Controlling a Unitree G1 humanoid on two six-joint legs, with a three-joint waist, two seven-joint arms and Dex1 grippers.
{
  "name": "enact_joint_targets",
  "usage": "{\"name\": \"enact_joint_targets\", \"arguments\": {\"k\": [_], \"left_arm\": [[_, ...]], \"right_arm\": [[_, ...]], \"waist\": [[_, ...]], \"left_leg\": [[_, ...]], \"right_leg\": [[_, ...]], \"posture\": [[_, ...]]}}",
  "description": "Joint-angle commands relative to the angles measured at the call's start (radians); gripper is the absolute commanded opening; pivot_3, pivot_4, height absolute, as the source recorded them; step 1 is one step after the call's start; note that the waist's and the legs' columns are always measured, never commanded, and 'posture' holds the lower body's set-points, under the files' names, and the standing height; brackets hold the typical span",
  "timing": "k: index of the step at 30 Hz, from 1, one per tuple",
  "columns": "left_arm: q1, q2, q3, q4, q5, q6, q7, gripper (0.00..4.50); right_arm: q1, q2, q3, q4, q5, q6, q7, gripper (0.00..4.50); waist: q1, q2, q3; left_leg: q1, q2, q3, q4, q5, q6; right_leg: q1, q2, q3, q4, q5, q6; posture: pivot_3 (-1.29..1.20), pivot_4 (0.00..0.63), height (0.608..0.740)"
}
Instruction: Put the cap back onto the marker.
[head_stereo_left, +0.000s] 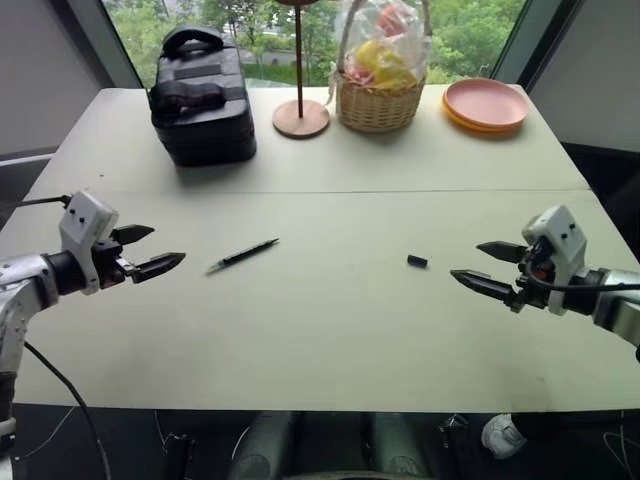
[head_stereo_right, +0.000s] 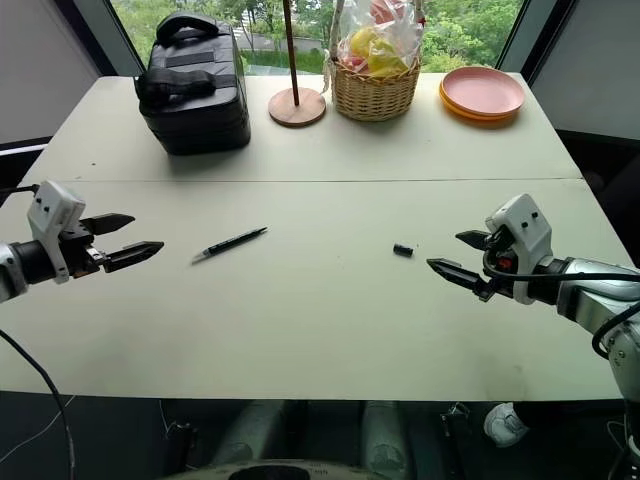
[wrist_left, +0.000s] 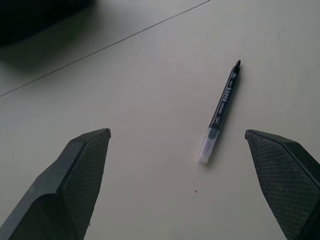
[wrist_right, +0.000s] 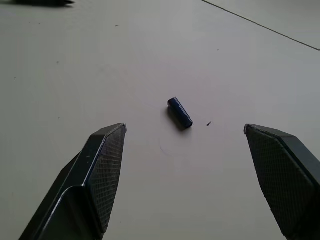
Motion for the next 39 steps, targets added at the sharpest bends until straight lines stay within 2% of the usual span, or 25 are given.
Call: {"name": "enact_joint_targets", "arguments": {"k": [1, 7, 12, 17, 23, 29, 39], "left_arm": [[-0.032, -0.023, -0.024, -0.010, 0.002, -0.017, 0.003, 4.50], [-0.085, -0.067, -0.106, 0.011, 0.020, -0.045, -0.026, 4.50], [-0.175, -0.087, -0.184, 0.097, 0.051, -0.078, -0.079, 4.50], [-0.295, -0.126, -0.263, 0.262, 0.115, -0.163, -0.143, 4.50], [-0.434, -0.223, -0.375, 0.520, 0.229, -0.329, -0.215, 4.50], [-0.546, -0.303, -0.394, 0.740, 0.286, -0.481, -0.281, 4.50], [-0.654, -0.355, -0.428, 1.011, 0.391, -0.658, -0.340, 4.50]], "right_arm": [[-0.082, 0.020, -0.012, -0.028, 0.059, -0.010, 0.008, 3.89], [-0.165, 0.040, 0.104, -0.180, 0.212, 0.081, 0.032, 3.89], [-0.202, 0.073, 0.206, -0.254, 0.254, 0.092, 0.028, 3.89], [-0.218, 0.085, 0.254, -0.263, 0.230, 0.074, 0.024, 3.89], [-0.210, 0.101, 0.297, -0.244, 0.163, 0.029, 0.011, 3.89], [-0.185, 0.128, 0.305, -0.255, 0.129, 0.009, -0.021, 3.89], [-0.149, 0.140, 0.296, -0.273, 0.107, 0.000, -0.061, 3.89]], "waist": [[0.001, 0.000, 0.000], [0.001, 0.000, 0.000], [0.001, 0.000, 0.000], [0.003, 0.000, 0.000], [0.003, -0.001, -0.001], [0.002, -0.001, -0.001], [0.001, -0.002, -0.001]], "left_leg": [[0.000, 0.000, 0.001, 0.000, 0.000, 0.000], [0.000, 0.002, 0.000, 0.004, 0.000, 0.000], [-0.001, 0.003, 0.001, 0.008, 0.000, 0.000], [-0.001, 0.003, 0.001, 0.012, 0.000, 0.000], [-0.001, 0.003, 0.001, 0.012, 0.000, 0.000], [-0.001, 0.003, 0.001, 0.013, 0.000, 0.000], [-0.002, 0.003, 0.001, 0.014, 0.000, 0.000]], "right_leg": [[0.000, 0.000, 0.001, 0.000, 0.000, 0.000], [0.000, 0.002, 0.001, 0.002, 0.002, 0.001], [0.002, 0.003, 0.001, 0.002, 0.003, -0.001], [0.003, 0.004, 0.001, 0.001, 0.006, -0.001], [0.003, 0.005, 0.002, 0.001, 0.009, 0.003], [0.003, 0.005, 0.002, 0.001, 0.010, 0.003], [0.003, 0.006, 0.002, 0.001, 0.011, 0.006]], "posture": [[0.00, 0.150, 0.740], [0.00, 0.150, 0.740], [0.00, 0.150, 0.740], [0.00, 0.150, 0.740], [0.00, 0.150, 0.740], [0.00, 0.150, 0.740], [0.00, 0.150, 0.740]]}}
